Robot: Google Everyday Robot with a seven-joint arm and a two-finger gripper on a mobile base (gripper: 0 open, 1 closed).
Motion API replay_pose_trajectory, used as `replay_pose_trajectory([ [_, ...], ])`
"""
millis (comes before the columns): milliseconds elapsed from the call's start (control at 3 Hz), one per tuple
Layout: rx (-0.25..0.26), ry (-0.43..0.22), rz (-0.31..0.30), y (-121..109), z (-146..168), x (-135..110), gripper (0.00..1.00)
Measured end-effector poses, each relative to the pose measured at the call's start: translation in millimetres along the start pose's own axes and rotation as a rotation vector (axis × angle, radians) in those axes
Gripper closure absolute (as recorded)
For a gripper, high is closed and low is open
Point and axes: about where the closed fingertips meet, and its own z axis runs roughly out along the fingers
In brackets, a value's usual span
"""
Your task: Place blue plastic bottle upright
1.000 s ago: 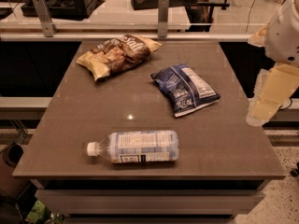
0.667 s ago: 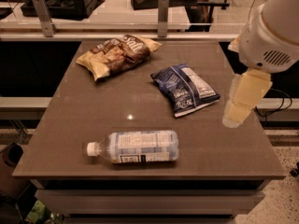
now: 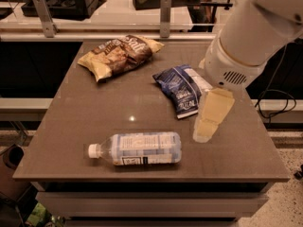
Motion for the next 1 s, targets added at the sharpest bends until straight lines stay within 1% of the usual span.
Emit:
replay_pose_trajectory([
  [333,-0.046,0.012,-0.045,16,16,-15,0.00],
  [667,-0.067,0.048,-0.111,30,25,-35,0.00],
  [1000,-0.057,0.092,-0.162,44,32,-53,0.00],
])
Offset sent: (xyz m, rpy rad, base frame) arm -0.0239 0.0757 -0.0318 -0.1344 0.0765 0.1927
